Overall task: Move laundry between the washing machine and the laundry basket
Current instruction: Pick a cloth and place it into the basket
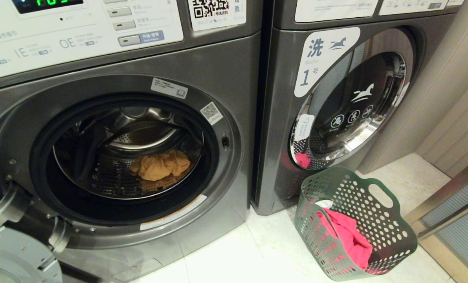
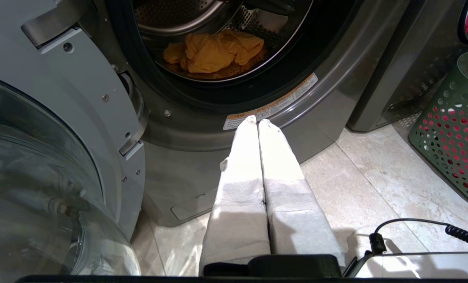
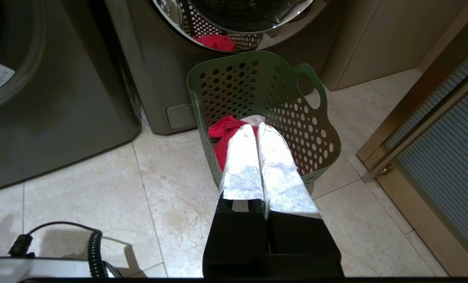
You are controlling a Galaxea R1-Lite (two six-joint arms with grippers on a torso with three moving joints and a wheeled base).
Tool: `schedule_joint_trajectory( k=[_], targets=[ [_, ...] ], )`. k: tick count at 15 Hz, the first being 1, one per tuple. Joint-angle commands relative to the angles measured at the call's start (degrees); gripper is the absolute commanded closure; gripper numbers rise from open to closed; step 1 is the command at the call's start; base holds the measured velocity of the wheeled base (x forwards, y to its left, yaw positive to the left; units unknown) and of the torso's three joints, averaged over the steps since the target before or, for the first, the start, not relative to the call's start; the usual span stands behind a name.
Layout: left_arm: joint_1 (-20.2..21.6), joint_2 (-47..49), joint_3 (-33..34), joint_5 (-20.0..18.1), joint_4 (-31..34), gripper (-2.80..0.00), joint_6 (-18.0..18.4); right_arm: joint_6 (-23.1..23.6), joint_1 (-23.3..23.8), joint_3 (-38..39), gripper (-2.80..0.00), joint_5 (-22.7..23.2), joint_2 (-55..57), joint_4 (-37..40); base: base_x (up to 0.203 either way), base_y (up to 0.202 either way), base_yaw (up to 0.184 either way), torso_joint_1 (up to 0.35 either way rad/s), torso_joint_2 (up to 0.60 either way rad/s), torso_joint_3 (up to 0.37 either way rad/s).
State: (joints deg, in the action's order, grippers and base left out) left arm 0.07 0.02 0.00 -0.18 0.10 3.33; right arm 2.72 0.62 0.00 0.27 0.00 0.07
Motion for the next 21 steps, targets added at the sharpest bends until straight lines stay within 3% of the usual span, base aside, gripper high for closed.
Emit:
schedule_joint_trajectory(
  k=[1, 5, 21],
  targets=[
    [0.01, -0.02, 0.00, 0.01, -0.01, 0.00, 0.01, 0.09, -0.01, 0.09, 0.00, 0.00, 0.09, 0.19, 0.000, 0.000, 0.000, 0.000, 0.00, 0.000],
    [0.01, -0.02, 0.00, 0.01, -0.01, 0.00, 0.01, 0.36, -0.01, 0.09, 0.00, 0.08, 0.09, 0.11, -0.002, 0.000, 0.056, -0.001, 0.00, 0.001],
    [0.01, -0.02, 0.00, 0.01, -0.01, 0.00, 0.01, 0.09, -0.01, 0.09, 0.00, 0.00, 0.09, 0.10, 0.002, -0.007, 0.173, 0.002, 0.00, 0.002]
  ],
)
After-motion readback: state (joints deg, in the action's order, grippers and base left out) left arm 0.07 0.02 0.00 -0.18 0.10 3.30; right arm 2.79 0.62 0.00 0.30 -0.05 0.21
